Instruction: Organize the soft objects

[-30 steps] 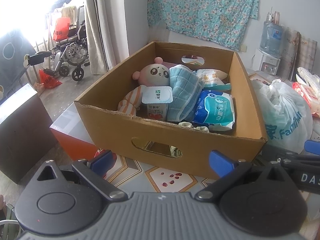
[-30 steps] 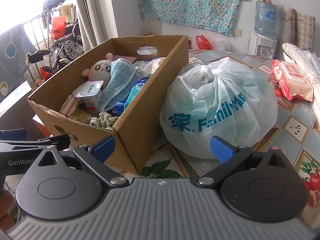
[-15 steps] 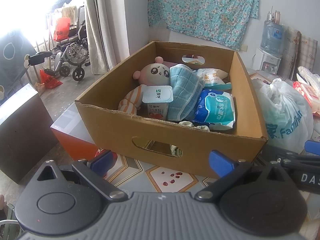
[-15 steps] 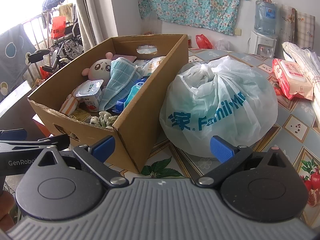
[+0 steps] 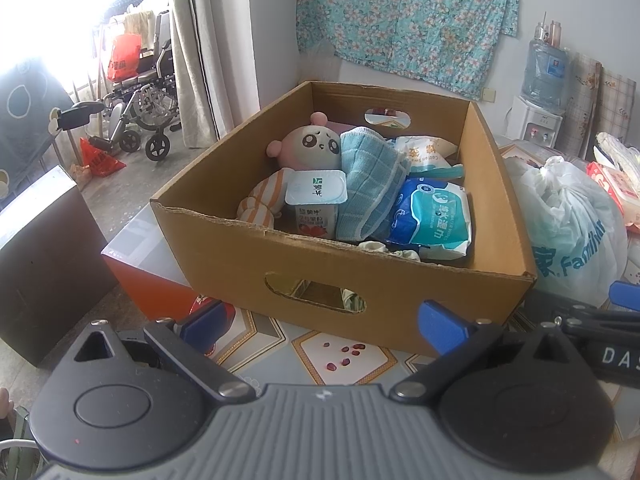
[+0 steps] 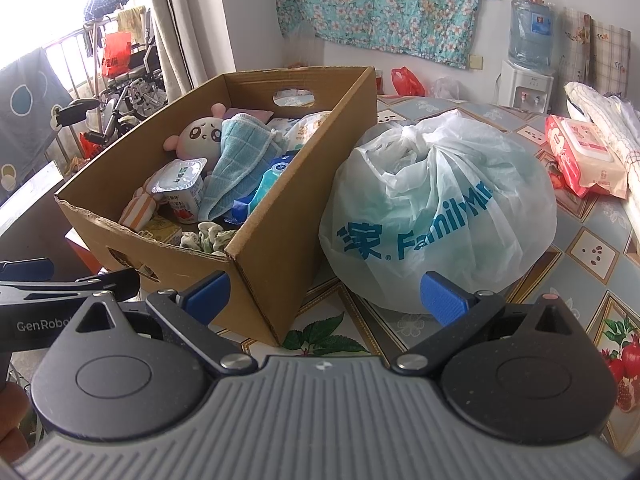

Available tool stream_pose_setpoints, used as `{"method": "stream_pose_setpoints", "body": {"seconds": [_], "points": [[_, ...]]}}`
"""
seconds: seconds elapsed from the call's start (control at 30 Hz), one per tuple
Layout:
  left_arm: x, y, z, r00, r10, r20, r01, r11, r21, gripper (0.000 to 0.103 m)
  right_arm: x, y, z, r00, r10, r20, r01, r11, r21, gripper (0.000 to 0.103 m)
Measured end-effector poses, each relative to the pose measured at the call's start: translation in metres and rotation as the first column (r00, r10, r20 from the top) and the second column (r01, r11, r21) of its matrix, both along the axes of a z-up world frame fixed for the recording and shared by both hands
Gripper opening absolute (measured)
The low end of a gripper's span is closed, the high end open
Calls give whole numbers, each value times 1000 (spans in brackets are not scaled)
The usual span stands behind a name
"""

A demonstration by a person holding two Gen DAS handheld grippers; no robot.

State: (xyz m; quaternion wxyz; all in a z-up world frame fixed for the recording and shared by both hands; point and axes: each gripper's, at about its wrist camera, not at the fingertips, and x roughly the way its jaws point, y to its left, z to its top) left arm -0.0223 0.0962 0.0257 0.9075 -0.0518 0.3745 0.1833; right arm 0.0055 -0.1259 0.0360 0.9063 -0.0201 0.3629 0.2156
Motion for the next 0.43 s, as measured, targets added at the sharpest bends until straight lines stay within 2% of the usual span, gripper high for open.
{"method": "stream_pose_setpoints", "body": {"seconds": [0.43], "points": [[-3, 0, -2, 1000, 2, -1, -2, 1000, -6, 103, 1, -1, 0, 1000, 2, -9, -2, 1000, 0, 102]]}}
